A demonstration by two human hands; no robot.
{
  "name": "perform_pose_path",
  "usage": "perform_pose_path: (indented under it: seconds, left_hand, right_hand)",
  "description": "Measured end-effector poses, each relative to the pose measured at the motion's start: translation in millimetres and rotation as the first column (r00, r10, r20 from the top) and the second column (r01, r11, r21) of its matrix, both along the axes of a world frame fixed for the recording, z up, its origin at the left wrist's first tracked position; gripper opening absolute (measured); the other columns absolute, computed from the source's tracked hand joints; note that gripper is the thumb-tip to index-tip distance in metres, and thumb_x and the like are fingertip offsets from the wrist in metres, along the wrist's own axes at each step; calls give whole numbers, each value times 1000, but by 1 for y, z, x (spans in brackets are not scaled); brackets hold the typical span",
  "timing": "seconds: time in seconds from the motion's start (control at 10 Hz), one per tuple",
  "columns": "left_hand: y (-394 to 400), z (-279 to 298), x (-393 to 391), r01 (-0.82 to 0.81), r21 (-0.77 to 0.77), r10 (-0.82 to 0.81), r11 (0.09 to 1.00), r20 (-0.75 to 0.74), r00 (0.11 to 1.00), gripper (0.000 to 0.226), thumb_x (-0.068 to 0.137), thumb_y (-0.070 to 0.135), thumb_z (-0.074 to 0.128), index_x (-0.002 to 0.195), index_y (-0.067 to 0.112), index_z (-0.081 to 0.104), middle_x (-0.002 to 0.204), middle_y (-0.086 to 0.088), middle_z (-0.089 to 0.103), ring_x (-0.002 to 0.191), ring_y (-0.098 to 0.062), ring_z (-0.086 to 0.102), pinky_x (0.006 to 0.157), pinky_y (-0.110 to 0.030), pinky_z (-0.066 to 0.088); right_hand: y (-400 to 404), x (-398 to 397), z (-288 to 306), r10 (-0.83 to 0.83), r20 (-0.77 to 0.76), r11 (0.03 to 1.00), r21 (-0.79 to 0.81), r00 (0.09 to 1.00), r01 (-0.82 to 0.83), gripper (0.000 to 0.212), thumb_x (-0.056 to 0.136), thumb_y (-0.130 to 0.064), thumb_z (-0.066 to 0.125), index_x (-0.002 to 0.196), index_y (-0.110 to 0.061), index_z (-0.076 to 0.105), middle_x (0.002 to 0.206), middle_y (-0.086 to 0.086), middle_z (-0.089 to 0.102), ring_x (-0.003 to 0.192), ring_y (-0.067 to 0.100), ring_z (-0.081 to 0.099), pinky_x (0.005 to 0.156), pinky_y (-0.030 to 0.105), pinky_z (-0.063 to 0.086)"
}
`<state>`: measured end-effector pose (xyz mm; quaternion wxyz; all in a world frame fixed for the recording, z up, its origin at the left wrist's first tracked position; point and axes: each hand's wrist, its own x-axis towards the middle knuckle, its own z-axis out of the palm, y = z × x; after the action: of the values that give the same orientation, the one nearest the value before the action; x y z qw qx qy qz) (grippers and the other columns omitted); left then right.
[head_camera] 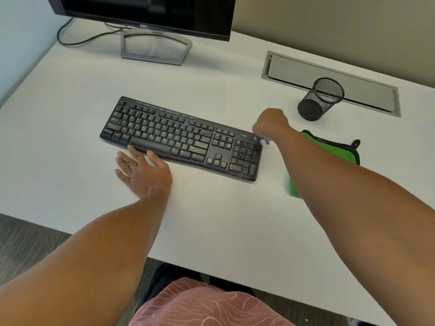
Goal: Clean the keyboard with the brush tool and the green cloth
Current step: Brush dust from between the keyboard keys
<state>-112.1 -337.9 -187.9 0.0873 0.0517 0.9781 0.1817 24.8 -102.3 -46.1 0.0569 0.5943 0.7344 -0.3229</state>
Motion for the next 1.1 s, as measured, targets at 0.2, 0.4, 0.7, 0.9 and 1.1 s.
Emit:
perform_pose_path:
  seconds: [0.2,0.4,0.7,0.9,1.1]
  left_hand:
    - [0,-1,0,1,-6,-1,1000,6,1000,64,105,46,12,162,18,3,169,-11,1,156,-23,-5,125,-45,-6]
    - [-1,1,0,1,-7,0,1000,7,1000,64,105,46,12,162,18,3,169,-11,0,156,-23,-6,125,-45,-6]
    - [0,1,1,0,-9,0,1000,1,1000,64,106,46,12,162,18,4,169,-11,2,156,-24,-4,126,-45,-5]
    - [0,1,1,-2,-11,2,1000,-2,1000,64,106,46,12,162,18,4,169,-11,2,156,-23,-4,126,-45,-5]
    - [0,2,0,-5,-9,5,1000,-4,1000,64,106,46,13,162,18,5,169,-10,2,156,-23,-4,126,-45,-5]
  right_hand:
    - [3,-8,7,-122,-94,992,-42,988,118,20,82,2,46,69,-7,58,56,5,58,61,20,54,50,23,43]
    - [-2,-9,2,-112,-86,993,-38,990,109,26,85,1,49,63,-14,45,44,7,51,57,17,43,54,24,44]
    - [-2,-11,7,139,33,979,-153,990,-132,35,96,-14,55,64,-10,40,59,0,39,52,14,34,49,21,30]
    - [-9,-9,6,123,-1,960,-255,992,-120,15,94,-8,58,105,0,63,38,-2,54,57,17,52,60,25,52]
    - [-14,-9,0,61,36,977,-205,997,-52,42,97,-20,57,61,-10,38,60,0,39,52,14,35,48,23,30]
